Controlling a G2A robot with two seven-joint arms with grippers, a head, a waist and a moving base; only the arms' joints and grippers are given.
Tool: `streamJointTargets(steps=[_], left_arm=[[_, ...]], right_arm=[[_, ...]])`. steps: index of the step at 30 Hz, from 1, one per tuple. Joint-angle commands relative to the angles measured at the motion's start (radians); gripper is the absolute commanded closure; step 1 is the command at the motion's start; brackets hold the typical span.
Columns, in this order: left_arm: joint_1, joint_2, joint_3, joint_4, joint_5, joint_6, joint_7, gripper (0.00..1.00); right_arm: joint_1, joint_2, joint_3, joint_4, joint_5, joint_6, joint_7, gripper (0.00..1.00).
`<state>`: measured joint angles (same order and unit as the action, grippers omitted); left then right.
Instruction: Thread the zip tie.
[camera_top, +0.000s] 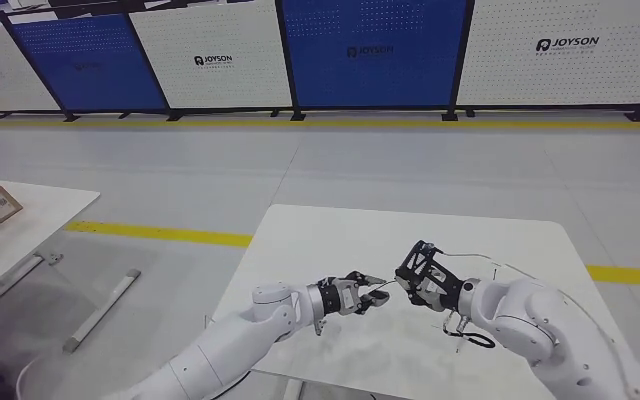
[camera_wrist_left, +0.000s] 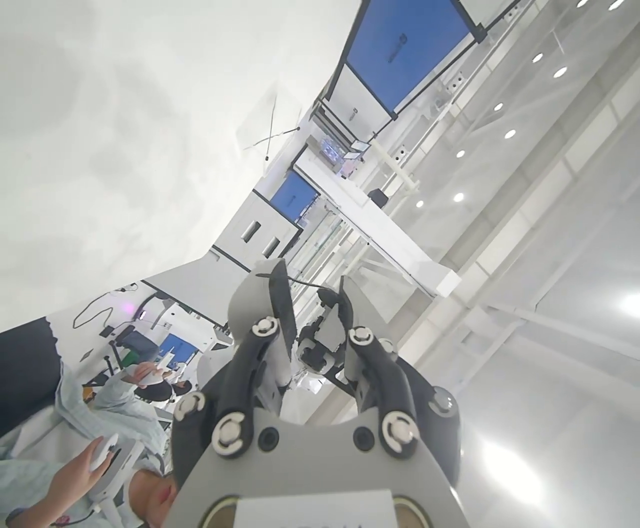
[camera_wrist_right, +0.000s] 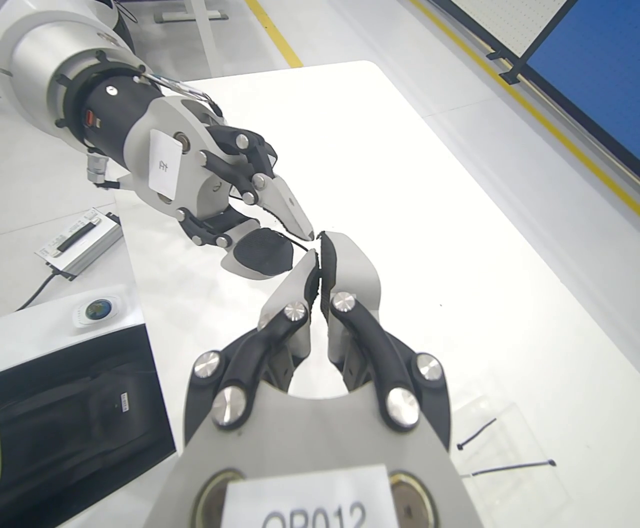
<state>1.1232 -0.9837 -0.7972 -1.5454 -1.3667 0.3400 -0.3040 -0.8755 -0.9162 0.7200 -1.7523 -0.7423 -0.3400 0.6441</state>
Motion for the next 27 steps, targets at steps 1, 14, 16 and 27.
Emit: streamJointTargets(steps=[1, 14, 16, 27], left_arm=[[-0.009, 0.001, 0.008, 0.007, -0.013, 0.000, -0.001, 0.77], [-0.050, 0.008, 0.057, 0.037, -0.060, 0.000, 0.004, 0.87], [-0.053, 0.009, 0.059, 0.037, -0.063, 0.000, 0.005, 0.97], [-0.056, 0.017, 0.068, 0.029, -0.064, 0.000, -0.006, 1.00]], right_arm=[[0.000, 0.000, 0.000, 0.000, 0.000, 0.000, 0.000, 1.00], [0.000, 0.000, 0.000, 0.000, 0.000, 0.000, 0.000, 1.00], [0.000, 0.000, 0.000, 0.000, 0.000, 0.000, 0.000, 1.00], [-0.017, -0.002, 0.006, -0.001, -0.003, 0.000, -0.007, 0.59]])
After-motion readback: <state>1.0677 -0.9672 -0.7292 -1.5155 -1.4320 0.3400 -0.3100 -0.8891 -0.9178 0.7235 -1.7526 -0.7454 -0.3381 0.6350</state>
